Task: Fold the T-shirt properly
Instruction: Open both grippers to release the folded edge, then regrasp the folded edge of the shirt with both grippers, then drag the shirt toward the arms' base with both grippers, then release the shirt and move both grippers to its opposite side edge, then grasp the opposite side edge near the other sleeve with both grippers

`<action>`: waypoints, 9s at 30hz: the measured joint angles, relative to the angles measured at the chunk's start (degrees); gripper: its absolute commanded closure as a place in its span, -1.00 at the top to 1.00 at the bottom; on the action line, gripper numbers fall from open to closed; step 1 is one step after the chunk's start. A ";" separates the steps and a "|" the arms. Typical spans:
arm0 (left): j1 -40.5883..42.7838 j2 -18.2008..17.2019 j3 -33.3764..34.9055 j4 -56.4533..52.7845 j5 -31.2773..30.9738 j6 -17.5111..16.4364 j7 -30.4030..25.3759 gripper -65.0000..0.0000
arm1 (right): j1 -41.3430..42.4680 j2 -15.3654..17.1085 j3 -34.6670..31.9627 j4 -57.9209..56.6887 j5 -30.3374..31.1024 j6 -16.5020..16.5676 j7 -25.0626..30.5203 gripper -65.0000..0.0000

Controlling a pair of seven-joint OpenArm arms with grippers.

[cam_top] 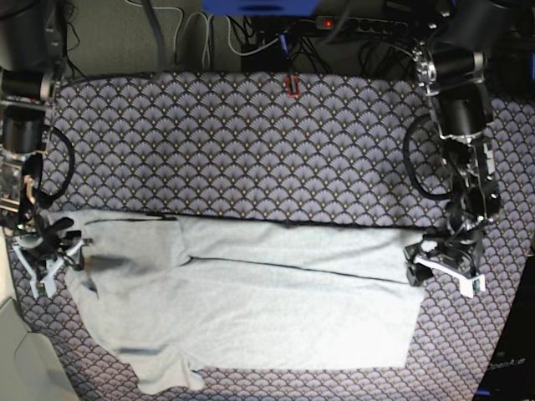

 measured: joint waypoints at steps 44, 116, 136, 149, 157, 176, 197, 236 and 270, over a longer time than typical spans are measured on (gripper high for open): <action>0.07 2.08 -5.09 -15.32 -0.85 -0.59 -10.95 -0.36 | -8.39 -2.03 4.22 8.41 0.09 0.09 -2.91 0.06; 6.29 0.61 -5.64 1.11 -0.44 -0.63 6.25 -0.96 | -18.21 -4.81 19.45 15.32 0.55 1.07 -8.33 -1.00; 24.17 0.96 -15.45 26.03 -0.66 -0.92 16.37 -0.96 | -40.44 -15.52 23.45 43.71 1.05 1.22 -11.69 -1.00; 35.87 2.71 -18.16 31.58 -5.55 -0.83 16.02 -0.96 | -47.28 -17.97 29.07 45.66 1.18 9.22 -11.32 -1.00; 37.16 2.67 -18.16 31.69 -5.86 -0.87 16.09 -0.96 | -49.83 -18.12 30.71 45.64 1.75 9.97 -11.43 -1.00; 39.15 2.34 -18.16 32.44 -5.84 -0.59 16.11 0.33 | -51.23 -16.46 31.08 45.55 4.24 9.92 -18.73 -0.14; 19.28 -2.36 -19.08 30.47 -4.70 -0.44 16.35 0.61 | -20.28 -3.08 17.51 35.63 4.33 10.16 -20.31 -0.07; -9.60 2.51 -12.90 -20.24 17.18 0.33 -10.78 0.61 | 11.78 -6.60 2.69 -27.19 -12.94 -3.17 13.97 -0.06; -11.54 -0.61 -13.05 -26.67 17.18 0.44 -14.67 0.61 | 11.30 -7.72 2.71 -26.43 -12.46 -0.17 12.13 -1.00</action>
